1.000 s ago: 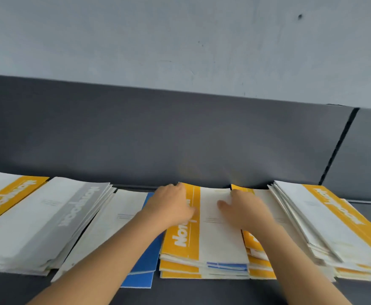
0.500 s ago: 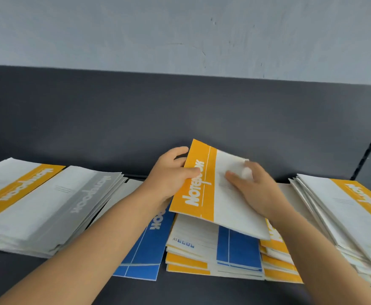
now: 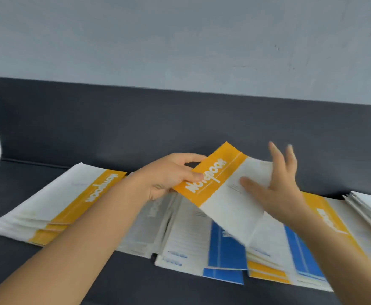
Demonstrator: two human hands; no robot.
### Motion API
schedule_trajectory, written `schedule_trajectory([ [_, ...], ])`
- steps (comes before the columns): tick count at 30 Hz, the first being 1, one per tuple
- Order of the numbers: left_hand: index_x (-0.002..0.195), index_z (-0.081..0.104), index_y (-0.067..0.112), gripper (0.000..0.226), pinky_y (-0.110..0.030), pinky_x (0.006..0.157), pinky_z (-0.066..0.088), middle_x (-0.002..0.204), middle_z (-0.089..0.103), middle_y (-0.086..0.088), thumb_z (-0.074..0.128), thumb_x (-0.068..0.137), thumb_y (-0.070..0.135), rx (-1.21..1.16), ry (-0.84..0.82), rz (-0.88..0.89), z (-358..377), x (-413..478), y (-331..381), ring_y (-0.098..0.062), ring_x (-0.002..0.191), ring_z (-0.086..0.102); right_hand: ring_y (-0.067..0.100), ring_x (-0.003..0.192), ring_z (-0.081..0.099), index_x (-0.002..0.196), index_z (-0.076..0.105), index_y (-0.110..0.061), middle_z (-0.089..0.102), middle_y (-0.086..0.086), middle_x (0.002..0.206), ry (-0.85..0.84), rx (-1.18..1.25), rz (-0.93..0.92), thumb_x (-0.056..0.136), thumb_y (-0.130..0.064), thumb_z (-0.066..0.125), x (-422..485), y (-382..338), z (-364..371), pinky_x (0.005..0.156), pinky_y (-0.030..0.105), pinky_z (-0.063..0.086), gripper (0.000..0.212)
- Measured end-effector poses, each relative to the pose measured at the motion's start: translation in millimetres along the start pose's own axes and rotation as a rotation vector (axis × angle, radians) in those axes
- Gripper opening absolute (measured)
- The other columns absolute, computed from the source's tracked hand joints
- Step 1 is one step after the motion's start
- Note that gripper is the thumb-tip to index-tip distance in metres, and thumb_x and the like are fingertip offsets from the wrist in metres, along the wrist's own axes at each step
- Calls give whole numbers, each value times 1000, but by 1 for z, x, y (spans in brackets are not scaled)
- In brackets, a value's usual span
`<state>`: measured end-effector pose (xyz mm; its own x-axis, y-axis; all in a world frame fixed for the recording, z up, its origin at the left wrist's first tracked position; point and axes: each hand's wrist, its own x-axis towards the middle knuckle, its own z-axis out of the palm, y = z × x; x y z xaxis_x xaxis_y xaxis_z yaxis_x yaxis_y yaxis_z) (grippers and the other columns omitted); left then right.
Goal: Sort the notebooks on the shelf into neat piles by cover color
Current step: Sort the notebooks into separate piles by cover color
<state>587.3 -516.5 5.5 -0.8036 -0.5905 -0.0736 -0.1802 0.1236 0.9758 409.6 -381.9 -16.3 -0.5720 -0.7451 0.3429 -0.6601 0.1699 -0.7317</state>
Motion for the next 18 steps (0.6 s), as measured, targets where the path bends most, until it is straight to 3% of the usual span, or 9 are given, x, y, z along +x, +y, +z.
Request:
schedule_trajectory([
  [3,116,65,27,38,-30,79,57,104,74,-9,61,90,-1,75,-1,-5,-56,-17,-4,-19,82,70,34,138,-33,143,18,-49,-28,-3,155,-148,-521,-244,78,-65,56,-4,-51,29,109,51,-21,77],
  [7,119,68,22,37,-32,82,57,102,75,-9,64,88,2,71,-1,-27,-116,-32,-13,-19,83,72,45,129,-42,147,12,-43,-28,8,155,-98,-848,-302,66,-86,41,3,-102,76,98,63,-28,96],
  [9,113,71,23,32,-31,81,58,101,75,-8,68,85,6,95,-13,-24,-136,-38,-16,-20,86,72,43,138,-29,144,21,-44,-8,4,160,-246,-768,-261,69,-81,46,7,-124,102,103,63,-23,88],
  [10,109,72,21,30,-30,79,59,100,75,-8,71,83,7,101,-9,-15,-144,-41,-17,-21,86,73,41,144,-10,138,34,-43,16,1,157,-343,-677,-232,72,-77,49,10,-136,113,108,62,-15,76],
  [11,105,74,20,28,-29,74,60,98,76,-8,74,79,9,96,11,-1,-151,-43,-18,-20,84,73,35,141,21,124,49,-37,43,-4,141,-422,-577,-201,75,-71,53,11,-147,122,114,57,3,60],
  [12,99,75,18,28,-27,69,60,94,76,-9,78,72,10,77,46,17,-158,-44,-20,-19,79,73,24,119,48,107,57,-29,58,-7,113,-476,-502,-175,78,-65,57,12,-156,131,108,45,29,46],
  [13,94,76,15,29,-27,64,59,89,76,-10,81,65,12,45,90,31,-165,-44,-23,-19,74,73,16,93,56,93,59,-23,59,-8,91,-499,-453,-167,80,-60,60,13,-163,137,87,32,43,39],
  [14,91,76,13,31,-27,61,59,86,75,-11,83,60,16,-4,134,34,-173,-43,-26,-18,70,72,13,79,57,85,60,-19,59,-7,81,-514,-403,-158,81,-55,63,13,-169,141,71,26,44,36],
  [18,96,74,8,33,-29,64,59,94,75,-12,80,68,23,-111,154,-71,-214,-47,-38,-21,77,73,20,82,70,96,65,-9,73,5,93,-521,121,69,85,-35,68,16,-169,157,78,34,57,29],
])
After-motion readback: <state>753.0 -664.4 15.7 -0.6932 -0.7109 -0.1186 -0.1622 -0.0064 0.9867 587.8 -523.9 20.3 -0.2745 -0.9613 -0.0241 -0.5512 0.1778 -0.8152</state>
